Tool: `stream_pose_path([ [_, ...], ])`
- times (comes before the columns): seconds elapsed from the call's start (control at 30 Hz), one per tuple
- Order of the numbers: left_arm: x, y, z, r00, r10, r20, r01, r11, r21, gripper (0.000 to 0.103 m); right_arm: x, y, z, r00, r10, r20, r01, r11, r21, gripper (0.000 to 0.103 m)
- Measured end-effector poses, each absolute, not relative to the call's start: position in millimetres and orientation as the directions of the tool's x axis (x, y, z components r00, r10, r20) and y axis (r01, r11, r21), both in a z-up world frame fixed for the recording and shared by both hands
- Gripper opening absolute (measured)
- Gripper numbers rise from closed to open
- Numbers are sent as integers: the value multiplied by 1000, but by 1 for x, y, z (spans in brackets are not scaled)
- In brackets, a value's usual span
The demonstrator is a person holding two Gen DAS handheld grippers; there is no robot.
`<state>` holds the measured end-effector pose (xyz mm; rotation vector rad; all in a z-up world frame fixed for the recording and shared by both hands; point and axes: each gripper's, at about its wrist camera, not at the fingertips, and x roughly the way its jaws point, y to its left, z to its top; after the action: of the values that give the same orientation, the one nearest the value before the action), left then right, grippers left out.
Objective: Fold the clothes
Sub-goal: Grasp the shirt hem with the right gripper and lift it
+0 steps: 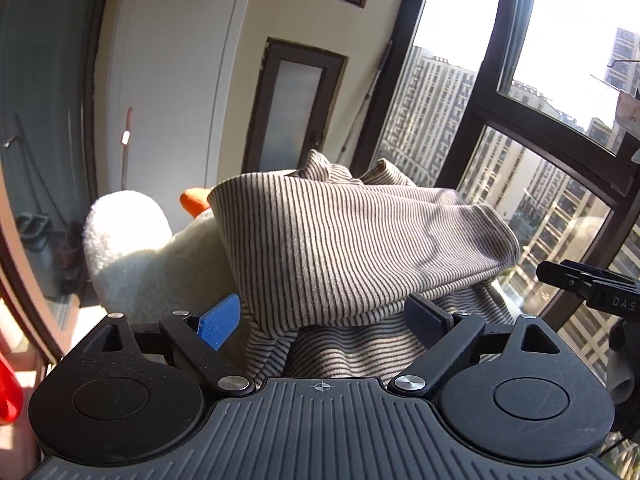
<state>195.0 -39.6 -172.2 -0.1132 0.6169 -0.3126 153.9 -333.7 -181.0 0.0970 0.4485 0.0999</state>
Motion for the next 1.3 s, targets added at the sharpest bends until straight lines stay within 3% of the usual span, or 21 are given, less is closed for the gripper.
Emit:
stream_pose_path([
  [0.03,196,-42,-171,775,-313,-549,251,950,-187,93,161,-335,-176,898,124,-422,-82,990,116,65],
  [0.07,197,-43,-170,777,-311,-548,249,950,-187,93,167,-337,-172,900,130,-416,-89,989,117,62],
  [0.13,197,-44,-169,780,-316,-539,245,948,-201,94,182,-339,-165,899,147,-412,-107,987,119,62],
  [0.23,194,-40,-170,802,-277,-530,207,960,-189,94,215,-335,-170,888,155,-432,-119,987,110,87],
  [0.4,180,-24,-165,821,-263,-507,176,961,-213,96,245,-319,-184,852,161,-498,-181,983,8,83],
  [0.47,177,-24,-162,827,-263,-497,171,960,-223,97,248,-312,-185,845,179,-503,-221,975,-25,18],
  [0.57,179,-32,-156,822,-307,-479,209,946,-249,98,250,-300,-168,853,238,-464,-293,955,-50,6],
  [0.77,190,-56,-151,827,-315,-464,253,948,-193,99,242,-305,-90,924,320,-209,-333,942,-31,5],
  [0.83,196,-61,-157,833,-286,-473,249,958,-141,99,244,-320,-85,936,305,-177,-308,951,12,5],
  [0.93,211,-63,-167,850,-166,-499,164,985,-49,99,262,-344,-128,909,275,-312,-248,961,125,6],
  [1.07,222,-51,-163,842,-133,-523,105,991,-84,99,268,-361,-209,818,211,-534,-136,975,177,11],
  [1.17,219,-52,-143,845,-237,-479,173,969,-175,99,256,-371,-217,834,163,-527,-95,983,155,14],
  [1.3,226,-77,-140,783,-428,-452,332,901,-278,99,242,-375,-185,883,189,-429,-130,978,163,16],
])
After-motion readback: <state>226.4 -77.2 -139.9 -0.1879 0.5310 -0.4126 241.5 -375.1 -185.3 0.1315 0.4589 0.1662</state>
